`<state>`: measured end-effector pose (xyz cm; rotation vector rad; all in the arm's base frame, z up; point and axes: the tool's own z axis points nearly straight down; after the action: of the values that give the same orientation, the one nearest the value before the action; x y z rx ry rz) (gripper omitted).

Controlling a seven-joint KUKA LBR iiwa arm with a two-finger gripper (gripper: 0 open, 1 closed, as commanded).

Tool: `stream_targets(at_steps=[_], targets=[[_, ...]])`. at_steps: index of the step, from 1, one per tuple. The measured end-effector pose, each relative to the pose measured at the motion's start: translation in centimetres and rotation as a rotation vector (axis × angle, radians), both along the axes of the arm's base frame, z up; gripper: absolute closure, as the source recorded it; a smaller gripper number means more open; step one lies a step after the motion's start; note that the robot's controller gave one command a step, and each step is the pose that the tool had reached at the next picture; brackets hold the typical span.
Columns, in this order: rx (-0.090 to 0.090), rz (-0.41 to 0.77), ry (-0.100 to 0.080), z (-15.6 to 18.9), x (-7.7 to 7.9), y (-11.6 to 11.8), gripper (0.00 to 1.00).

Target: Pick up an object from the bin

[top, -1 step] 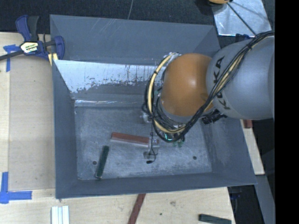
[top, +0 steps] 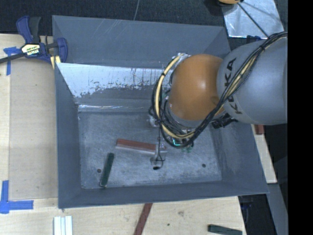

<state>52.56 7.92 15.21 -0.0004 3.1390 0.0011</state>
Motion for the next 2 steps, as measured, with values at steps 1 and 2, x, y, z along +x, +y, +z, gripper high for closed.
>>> stream_targets(at_steps=[1,2], targets=[[0.001,-0.273,0.001,-8.05,2.88,2.59,1.0],[0.001,-0.273,0.001,-8.05,2.88,2.58,1.0]])
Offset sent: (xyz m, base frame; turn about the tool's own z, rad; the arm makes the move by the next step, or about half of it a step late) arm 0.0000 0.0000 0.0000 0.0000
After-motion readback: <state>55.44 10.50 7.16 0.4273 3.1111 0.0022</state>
